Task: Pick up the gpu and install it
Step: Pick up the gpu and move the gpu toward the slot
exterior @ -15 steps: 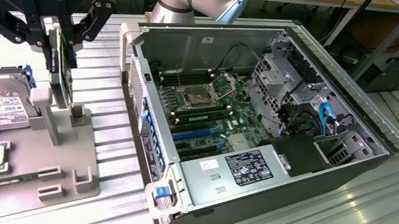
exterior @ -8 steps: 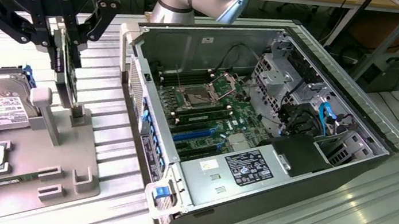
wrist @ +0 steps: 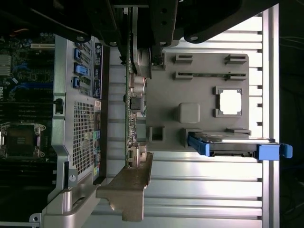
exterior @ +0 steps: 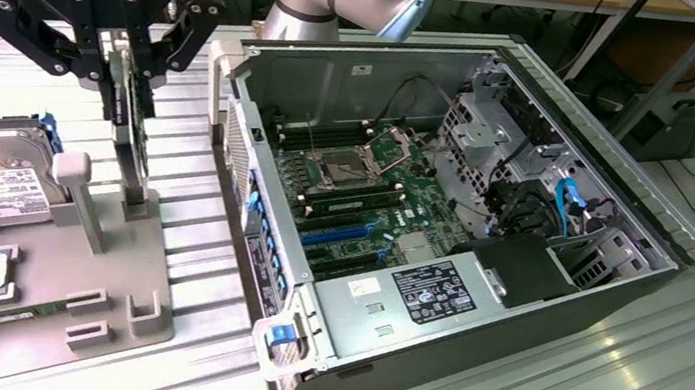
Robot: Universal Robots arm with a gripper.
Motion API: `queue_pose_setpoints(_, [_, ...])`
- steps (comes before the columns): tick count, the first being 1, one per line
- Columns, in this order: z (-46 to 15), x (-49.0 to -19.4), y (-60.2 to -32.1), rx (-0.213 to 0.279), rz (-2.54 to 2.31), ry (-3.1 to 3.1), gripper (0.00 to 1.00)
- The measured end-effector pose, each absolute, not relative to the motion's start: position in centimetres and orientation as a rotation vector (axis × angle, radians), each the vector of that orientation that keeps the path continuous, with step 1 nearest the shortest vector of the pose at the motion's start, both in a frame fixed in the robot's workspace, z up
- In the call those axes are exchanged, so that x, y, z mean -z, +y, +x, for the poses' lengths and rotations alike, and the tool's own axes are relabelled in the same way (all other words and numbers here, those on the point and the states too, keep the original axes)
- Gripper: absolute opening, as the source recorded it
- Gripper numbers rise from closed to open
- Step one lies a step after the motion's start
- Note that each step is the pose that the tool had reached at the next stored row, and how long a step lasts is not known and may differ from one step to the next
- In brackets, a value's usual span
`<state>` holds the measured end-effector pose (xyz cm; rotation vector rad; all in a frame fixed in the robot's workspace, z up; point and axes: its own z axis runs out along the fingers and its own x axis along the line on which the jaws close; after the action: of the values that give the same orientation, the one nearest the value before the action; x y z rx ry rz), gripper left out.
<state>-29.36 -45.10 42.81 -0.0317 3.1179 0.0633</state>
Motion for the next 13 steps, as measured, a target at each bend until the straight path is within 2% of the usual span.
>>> queue_pose_setpoints(13, [-26.6,-42.8,-45.1,-0.063,-0.032,3.118,0.28])
